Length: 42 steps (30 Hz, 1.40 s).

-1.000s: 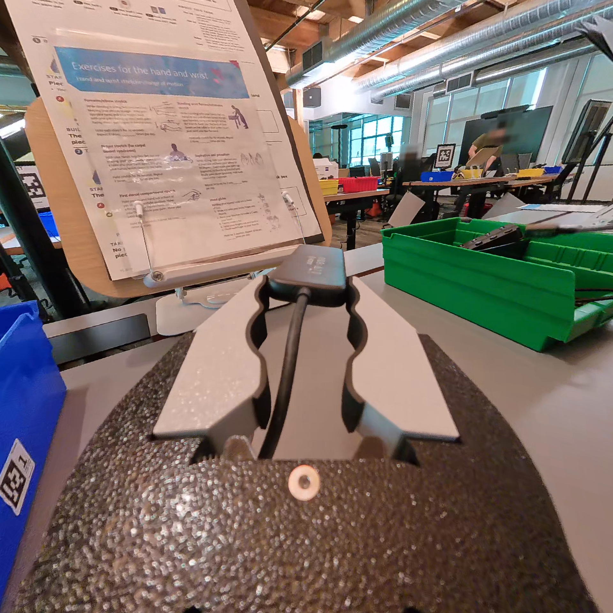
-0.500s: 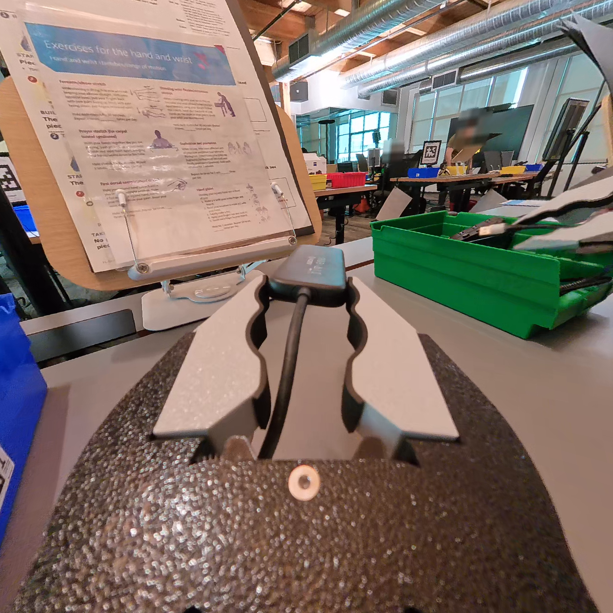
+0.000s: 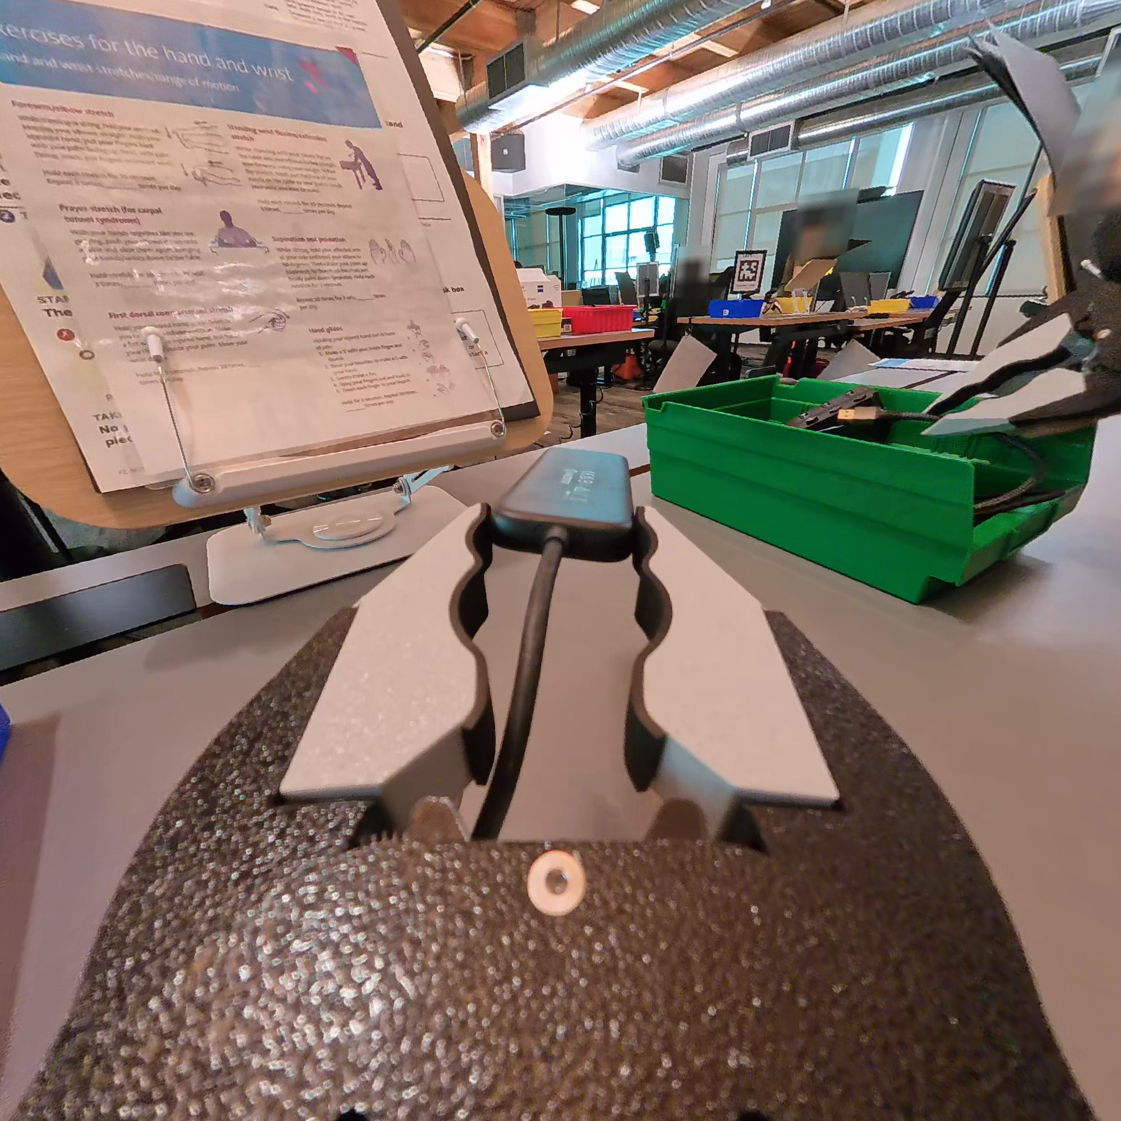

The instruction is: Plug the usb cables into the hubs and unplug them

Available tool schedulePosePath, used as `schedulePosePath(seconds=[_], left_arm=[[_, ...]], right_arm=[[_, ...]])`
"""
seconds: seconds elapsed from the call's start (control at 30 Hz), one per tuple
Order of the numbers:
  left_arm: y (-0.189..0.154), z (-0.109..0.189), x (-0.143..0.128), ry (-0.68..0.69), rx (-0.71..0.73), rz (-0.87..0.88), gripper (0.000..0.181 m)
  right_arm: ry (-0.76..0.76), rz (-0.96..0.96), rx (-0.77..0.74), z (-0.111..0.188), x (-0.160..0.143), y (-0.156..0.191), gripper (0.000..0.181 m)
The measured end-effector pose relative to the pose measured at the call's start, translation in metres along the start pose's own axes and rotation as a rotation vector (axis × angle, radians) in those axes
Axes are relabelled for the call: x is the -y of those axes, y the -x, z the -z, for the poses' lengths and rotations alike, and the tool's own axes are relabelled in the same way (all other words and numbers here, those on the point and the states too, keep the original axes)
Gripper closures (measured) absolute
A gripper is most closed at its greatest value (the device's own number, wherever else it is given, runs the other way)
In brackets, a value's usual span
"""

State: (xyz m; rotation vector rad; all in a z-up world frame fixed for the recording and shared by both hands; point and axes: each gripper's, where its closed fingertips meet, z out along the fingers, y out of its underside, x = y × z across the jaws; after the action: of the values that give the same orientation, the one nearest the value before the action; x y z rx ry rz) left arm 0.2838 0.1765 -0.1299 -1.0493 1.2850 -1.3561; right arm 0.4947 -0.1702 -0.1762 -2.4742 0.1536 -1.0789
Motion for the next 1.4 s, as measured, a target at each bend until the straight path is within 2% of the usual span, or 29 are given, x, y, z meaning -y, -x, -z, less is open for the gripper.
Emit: schedulePosePath(seconds=[0.07, 0.17, 0.2, 0.3, 0.37, 0.43, 0.5, 0.57, 0.67, 0.77, 0.83, 0.9, 0.97, 1.03, 1.13, 1.2, 1.33, 1.4], left_arm=[[0.001, 0.000, -0.001, 0.003, 0.002, -0.001, 0.136], [0.001, 0.000, -0.001, 0.000, 0.002, 0.004, 0.136], [0.001, 0.000, -0.001, 0.000, 0.000, 0.005, 0.136], [0.000, 0.000, -0.001, 0.000, -0.003, 0.009, 0.136], [-0.001, -0.001, -0.002, 0.004, -0.006, 0.006, 0.136], [-0.001, -0.001, -0.003, 0.006, -0.005, 0.007, 0.136], [-0.001, -0.001, -0.003, 0.009, -0.008, 0.011, 0.136], [-0.001, 0.000, -0.003, 0.009, -0.009, 0.014, 0.136], [-0.004, 0.000, -0.002, 0.008, -0.039, 0.021, 0.136], [-0.022, 0.000, 0.003, -0.018, -0.180, 0.061, 0.136], [-0.048, 0.006, 0.011, -0.061, -0.365, 0.102, 0.137], [-0.074, 0.018, 0.024, -0.122, -0.573, 0.157, 0.137], [-0.094, 0.034, 0.037, -0.169, -0.748, 0.216, 0.137], [-0.107, 0.045, 0.042, -0.185, -0.849, 0.219, 0.136], [-0.117, 0.050, 0.038, -0.165, -0.905, 0.198, 0.137], [-0.120, 0.052, 0.039, -0.171, -0.933, 0.216, 0.136], [-0.121, 0.053, 0.038, -0.162, -0.948, 0.229, 0.136], [-0.121, 0.053, 0.038, -0.160, -0.951, 0.230, 0.136]], right_arm=[[0.007, 0.077, -0.028, -0.002, 0.002, 0.000, 0.173], [-0.156, 0.264, -0.094, 0.005, 0.030, 0.002, 0.175], [-0.160, 0.304, -0.140, 0.006, 0.034, -0.003, 0.175], [-0.137, 0.498, -0.116, -0.002, 0.030, 0.007, 0.175], [-0.177, 0.557, -0.137, -0.005, 0.036, 0.009, 0.175], [-0.082, 0.588, -0.083, -0.013, 0.021, 0.012, 0.171], [0.064, 0.521, -0.095, -0.020, -0.001, -0.002, 0.133], [0.042, 0.427, -0.061, -0.019, -0.003, -0.002, 0.124], [-0.062, 0.231, -0.086, 0.001, 0.017, -0.010, 0.122], [-0.348, -0.083, 0.102, 0.038, 0.077, 0.019, 0.107], [-0.620, -0.254, 0.345, 0.078, 0.133, 0.056, 0.104], [-0.820, -0.366, 0.584, 0.116, 0.175, 0.094, 0.101], [-0.949, -0.409, 0.764, 0.146, 0.203, 0.127, 0.099], [-1.037, -0.398, 0.859, 0.165, 0.222, 0.155, 0.106], [-1.054, -0.331, 0.876, 0.169, 0.236, 0.184, 0.106], [-1.048, -0.286, 0.883, 0.169, 0.240, 0.197, 0.113], [-1.084, -0.285, 0.891, 0.172, 0.246, 0.200, 0.130], [-1.069, -0.272, 0.880, 0.171, 0.245, 0.202, 0.130]])
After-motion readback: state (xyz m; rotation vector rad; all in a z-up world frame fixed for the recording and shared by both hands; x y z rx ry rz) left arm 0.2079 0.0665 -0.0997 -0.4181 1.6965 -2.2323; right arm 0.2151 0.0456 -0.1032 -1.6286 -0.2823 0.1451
